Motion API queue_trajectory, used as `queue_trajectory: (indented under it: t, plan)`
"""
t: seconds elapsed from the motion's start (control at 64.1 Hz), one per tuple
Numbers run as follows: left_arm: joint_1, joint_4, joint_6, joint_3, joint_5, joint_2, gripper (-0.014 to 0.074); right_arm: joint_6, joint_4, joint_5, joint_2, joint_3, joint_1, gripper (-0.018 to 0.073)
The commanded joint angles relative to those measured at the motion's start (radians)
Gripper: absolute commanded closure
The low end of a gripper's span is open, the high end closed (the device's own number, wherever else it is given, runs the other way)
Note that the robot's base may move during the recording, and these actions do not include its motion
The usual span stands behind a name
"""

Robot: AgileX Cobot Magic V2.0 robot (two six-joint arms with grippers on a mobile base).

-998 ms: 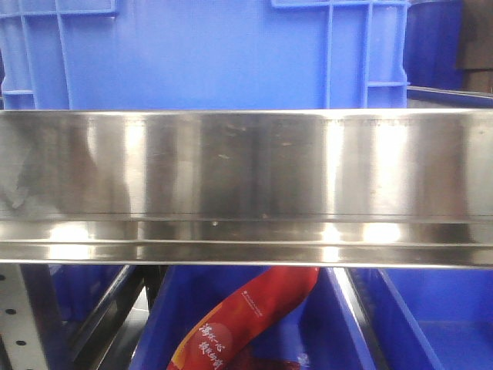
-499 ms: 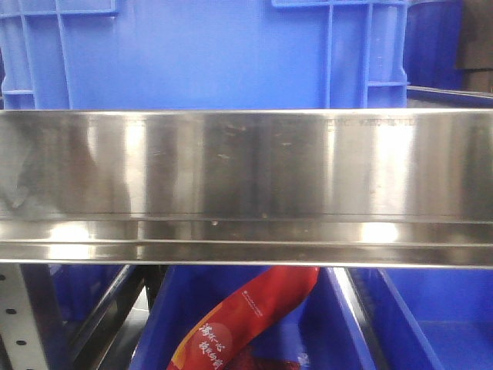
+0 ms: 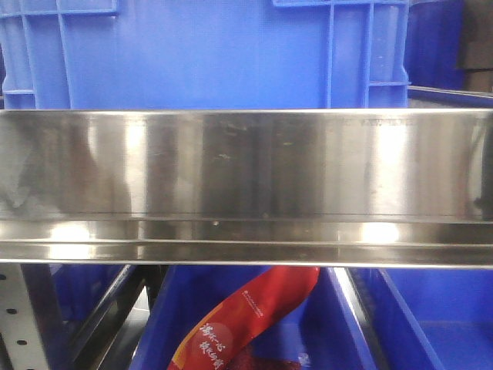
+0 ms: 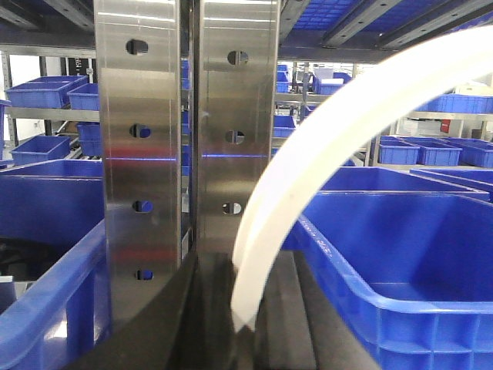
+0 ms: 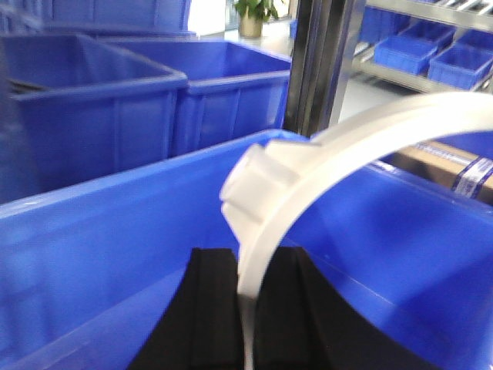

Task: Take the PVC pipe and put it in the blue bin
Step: 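Move both grippers with the clamp over a blue bin, then open both grippers to drop the clamp into the blue bin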

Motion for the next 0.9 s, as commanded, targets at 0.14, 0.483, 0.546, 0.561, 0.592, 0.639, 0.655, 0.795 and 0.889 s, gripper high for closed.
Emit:
queue_trajectory:
  t: [0.14, 0.483, 0.546, 0.561, 0.592, 0.639, 0.655, 0.795, 0.889]
  plan:
    - [-0.006, -0.012, -0.001, -0.005, 0.014, -0.004, 0.0707, -0.012, 0.010, -0.037, 0.101, -0.028, 0.003, 0.0721]
    - [-0.006, -0.014, -0.001, -0.006, 0.047, 0.001, 0.0707, -0.011, 0.035, -0.028, 0.133, -0.028, 0.003, 0.0384]
    - [-0.006, -0.021, -0.001, -0.010, 0.060, 0.003, 0.0707, -0.011, 0.046, -0.028, 0.133, -0.028, 0.003, 0.0287]
    - [-0.006, -0.030, -0.001, -0.012, 0.060, 0.003, 0.0707, -0.011, 0.052, -0.028, 0.133, -0.028, 0.003, 0.0271]
    - [-0.006, -0.037, -0.001, -0.020, 0.072, 0.007, 0.0707, -0.011, 0.061, -0.028, 0.133, -0.028, 0.003, 0.0244]
    - [-0.006, -0.037, -0.001, -0.037, 0.096, 0.014, 0.0707, -0.011, 0.066, -0.028, 0.133, -0.028, 0.003, 0.0230]
    - [-0.006, -0.037, -0.001, -0.044, 0.105, 0.018, 0.0707, -0.011, 0.066, -0.028, 0.133, -0.028, 0.003, 0.0230]
    - [-0.006, -0.037, 0.001, -0.132, 0.181, 0.068, 0.0707, -0.011, 0.066, -0.030, 0.129, -0.028, 0.003, 0.0260]
    - [-0.028, -0.037, 0.022, -0.191, 0.202, 0.108, 0.0707, -0.011, 0.066, -0.027, 0.110, -0.028, 0.003, 0.0340]
